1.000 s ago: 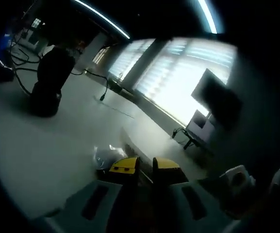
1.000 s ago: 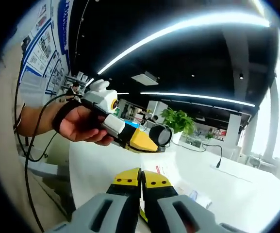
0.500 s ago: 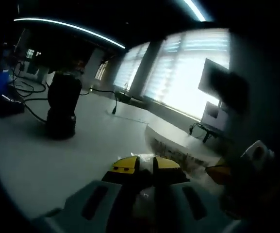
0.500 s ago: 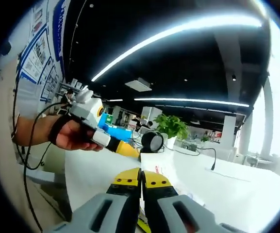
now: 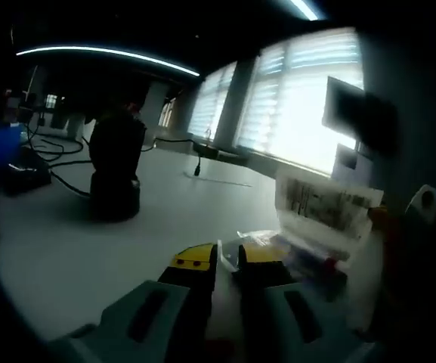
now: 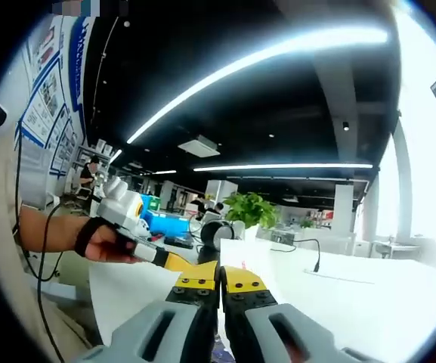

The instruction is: Clip sheet goods on table flip sheet goods clip sheet goods scan sheet goods put sheet goods back to table

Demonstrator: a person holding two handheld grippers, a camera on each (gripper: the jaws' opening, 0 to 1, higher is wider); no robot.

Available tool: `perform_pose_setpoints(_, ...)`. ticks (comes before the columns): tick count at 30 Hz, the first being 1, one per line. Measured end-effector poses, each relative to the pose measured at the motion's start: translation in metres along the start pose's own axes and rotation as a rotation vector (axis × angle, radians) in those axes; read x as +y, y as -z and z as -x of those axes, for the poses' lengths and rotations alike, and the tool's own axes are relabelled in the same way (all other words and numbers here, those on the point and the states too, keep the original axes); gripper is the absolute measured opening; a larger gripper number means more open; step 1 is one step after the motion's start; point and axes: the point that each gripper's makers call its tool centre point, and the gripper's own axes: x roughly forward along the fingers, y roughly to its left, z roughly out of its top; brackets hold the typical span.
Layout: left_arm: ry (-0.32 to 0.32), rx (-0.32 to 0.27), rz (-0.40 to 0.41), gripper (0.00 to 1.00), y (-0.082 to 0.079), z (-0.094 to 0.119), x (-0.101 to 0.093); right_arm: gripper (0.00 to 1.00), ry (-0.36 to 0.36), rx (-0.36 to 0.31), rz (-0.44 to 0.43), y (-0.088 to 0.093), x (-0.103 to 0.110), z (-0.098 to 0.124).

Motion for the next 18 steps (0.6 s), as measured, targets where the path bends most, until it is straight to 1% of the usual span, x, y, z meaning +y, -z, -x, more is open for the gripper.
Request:
perform_pose_setpoints(1, -0.003, 0.003, -0.023, 0.04, 0.002, 0.0, 0.001, 0.0, 0.007, -0.006, -0.002, -0.001, -0.002, 0.001)
perform_pose_setpoints(3, -0.005, 0.005, -0.039, 0.04, 0.004, 0.0, 0.002, 0.0, 0.027, -0.02, -0.01, -0.004, -0.008, 0.003)
perform_pose_setpoints(6, -0.005, 0.009, -0.037, 0.04, 0.008, -0.001, 0.004, 0.0, 0.061, -0.045, -0.041, -0.008, -0.02, 0.006)
perform_pose_setpoints(9, -0.017, 0.013, -0.068, 0.04, 0.012, -0.003, 0.007, 0.0, 0.088, -0.05, -0.053, -0.01, -0.029, 0.01)
perform_pose_setpoints(13, -0.028, 0.032, -0.079, 0.04, 0.02, -0.005, 0.01, 0.0, 0.113, -0.055, -0.058, -0.012, -0.04, 0.015)
perform_pose_setpoints(15, -0.027, 0.008, -0.089, 0.04, 0.015, -0.003, 0.01, 0.0, 0.123, -0.061, -0.058, -0.013, -0.043, 0.017)
perform_pose_setpoints(18, -0.035, 0.011, -0.093, 0.04, 0.017, -0.003, 0.011, 0.0, 0.134, -0.067, -0.054, -0.014, -0.047, 0.019)
